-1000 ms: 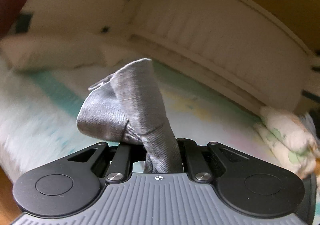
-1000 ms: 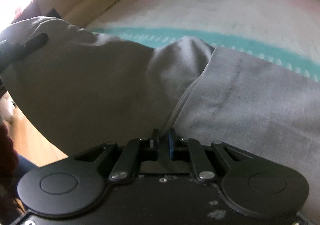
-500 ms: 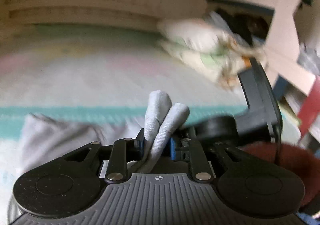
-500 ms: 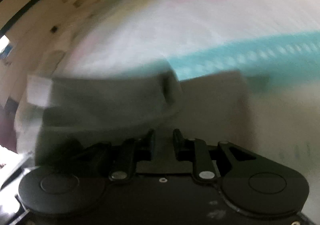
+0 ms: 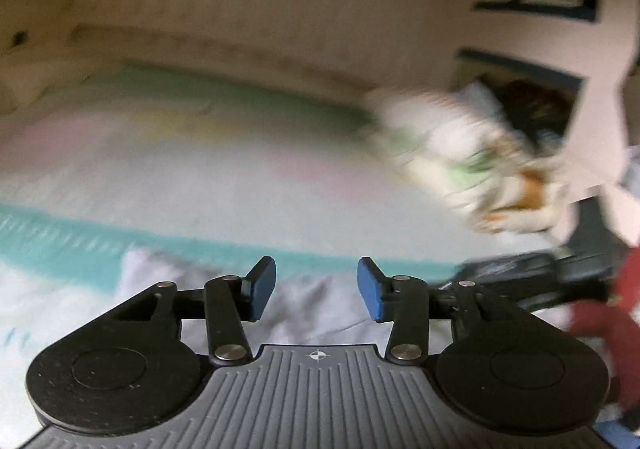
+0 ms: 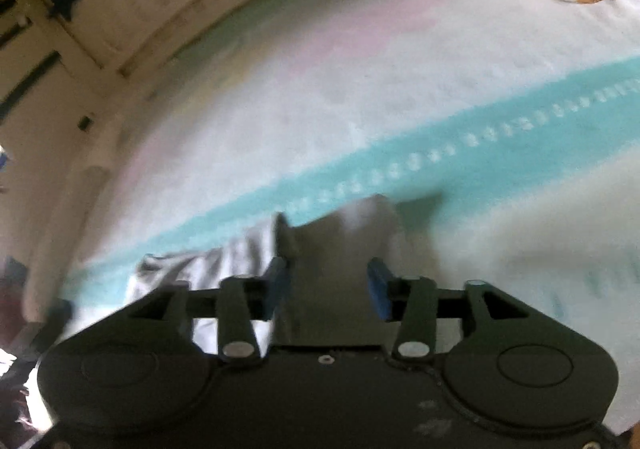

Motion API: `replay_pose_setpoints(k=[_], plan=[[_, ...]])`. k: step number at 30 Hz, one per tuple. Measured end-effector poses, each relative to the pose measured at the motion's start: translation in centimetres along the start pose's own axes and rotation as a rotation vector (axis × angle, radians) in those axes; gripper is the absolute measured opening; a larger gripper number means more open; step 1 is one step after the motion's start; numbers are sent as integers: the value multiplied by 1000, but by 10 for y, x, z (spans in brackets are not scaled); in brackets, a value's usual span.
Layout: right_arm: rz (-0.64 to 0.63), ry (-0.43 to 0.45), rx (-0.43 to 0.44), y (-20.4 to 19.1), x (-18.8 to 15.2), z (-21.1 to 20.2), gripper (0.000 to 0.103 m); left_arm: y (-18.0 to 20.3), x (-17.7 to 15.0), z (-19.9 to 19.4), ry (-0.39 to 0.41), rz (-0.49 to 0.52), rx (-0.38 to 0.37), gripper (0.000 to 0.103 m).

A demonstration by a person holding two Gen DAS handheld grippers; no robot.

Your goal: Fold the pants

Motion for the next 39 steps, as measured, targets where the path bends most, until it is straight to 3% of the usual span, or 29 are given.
replay_pose_setpoints(k=[1, 4, 7, 10, 13, 17, 18, 20, 22, 24, 28, 32, 35, 39], plan=[[6, -20, 28, -1, -2, -5, 67, -3, -7, 7, -38, -16, 9, 44], [2, -79, 72, -11, -13, 5, 78, 4, -27, 31, -167, -14, -19, 44], [-44, -119, 31, -11, -25, 17, 84, 29, -59, 54, -353, -38, -215, 45], [-29, -165, 35, -8, -35, 25, 84, 41, -59, 52, -331, 21, -203, 47], [-23, -185, 68, -7, -41, 28, 86, 31, -42, 44, -256, -33, -212, 46], [-19, -223, 129, -12, -50, 31, 86, -7, -20, 21, -103, -99, -66, 50], [-21, -234, 141, -13, -51, 31, 81, -16, -18, 20, -95, -109, -13, 50], [-40, -248, 144, -16, -57, 32, 57, -38, -20, 20, -102, -150, 79, 50], [-59, -245, 125, -17, -61, 33, 27, -58, -30, 20, -134, -205, 160, 50], [-53, -249, 143, -22, -64, 31, 16, -72, -40, 18, -154, -264, 209, 50], [-256, -124, 180, -67, -64, -7, 13, -100, -44, 2, -140, -340, 268, 50], [-327, -1, 220, -91, -43, -55, 12, -103, -37, -3, -118, -340, 275, 50], [-316, 36, 75, -64, -27, -55, 13, -97, -38, 3, -149, -302, 255, 50], [-249, -139, -162, -10, -43, -4, 20, -78, -43, 14, -203, -211, 217, 50]])
Point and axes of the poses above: each gripper's, at about its wrist camera, not at the fingertips, and z roughly the way its jaws point, y to its right, x to its top, the point moved 8 cm from there along z, roughly the way its jaws point, and after that the axes turned 13 degrees about z, right-handed, at the moved point
